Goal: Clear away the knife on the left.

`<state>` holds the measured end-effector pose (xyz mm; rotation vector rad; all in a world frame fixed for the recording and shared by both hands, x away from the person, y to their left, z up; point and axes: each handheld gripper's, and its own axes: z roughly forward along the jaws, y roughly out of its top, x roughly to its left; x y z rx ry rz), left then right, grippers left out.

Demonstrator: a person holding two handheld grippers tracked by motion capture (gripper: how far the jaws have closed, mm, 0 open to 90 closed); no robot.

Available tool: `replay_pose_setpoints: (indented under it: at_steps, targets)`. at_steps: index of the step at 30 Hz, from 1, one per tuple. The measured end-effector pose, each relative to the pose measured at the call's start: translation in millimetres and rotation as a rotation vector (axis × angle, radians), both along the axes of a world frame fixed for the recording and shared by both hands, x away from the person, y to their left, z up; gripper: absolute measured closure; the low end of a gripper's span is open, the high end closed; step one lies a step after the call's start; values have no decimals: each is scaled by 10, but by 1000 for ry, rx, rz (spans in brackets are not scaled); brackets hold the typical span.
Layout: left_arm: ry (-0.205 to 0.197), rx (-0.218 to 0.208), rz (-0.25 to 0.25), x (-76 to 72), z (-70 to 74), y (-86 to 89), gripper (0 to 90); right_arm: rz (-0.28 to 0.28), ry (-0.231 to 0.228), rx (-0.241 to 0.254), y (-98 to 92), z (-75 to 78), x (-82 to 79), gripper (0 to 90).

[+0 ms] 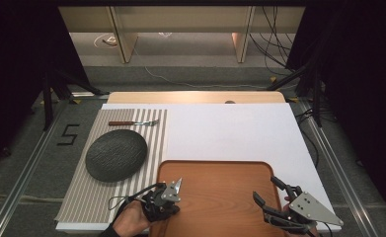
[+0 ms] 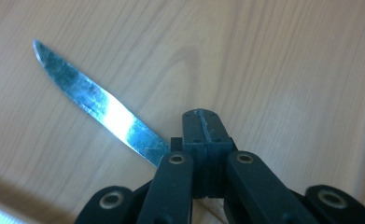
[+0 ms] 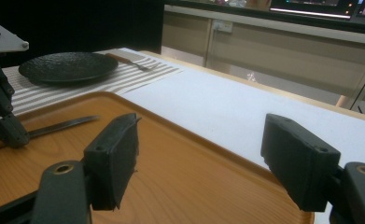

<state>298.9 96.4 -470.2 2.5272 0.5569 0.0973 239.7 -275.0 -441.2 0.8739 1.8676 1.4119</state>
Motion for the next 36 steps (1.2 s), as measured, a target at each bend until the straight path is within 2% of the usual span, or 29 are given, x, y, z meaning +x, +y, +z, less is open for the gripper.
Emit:
replay_pose_setpoints:
  at_steps: [13, 18, 30, 33, 34, 35, 36]
  targets:
    - [10, 12, 36, 37, 4, 148, 898, 1, -1, -2, 2, -1, -4, 286]
    - [22, 22, 33, 54, 9, 192, 898, 3, 1, -3, 6, -3, -4, 286]
    - [8, 21, 55, 76, 12, 251, 895, 5, -1, -2, 14, -7, -1, 286]
    - [9, 2, 67, 81, 31, 266, 777, 5, -2, -3, 16, -9, -2, 286]
    - [12, -21, 62, 70, 54, 277, 750, 6, 1, -2, 16, -9, 0, 286]
    - [12, -21, 62, 70, 54, 277, 728, 6, 0, -2, 17, -10, 0, 286]
    - [3, -49, 74, 68, 84, 282, 665, 6, 1, -3, 20, -9, -2, 286]
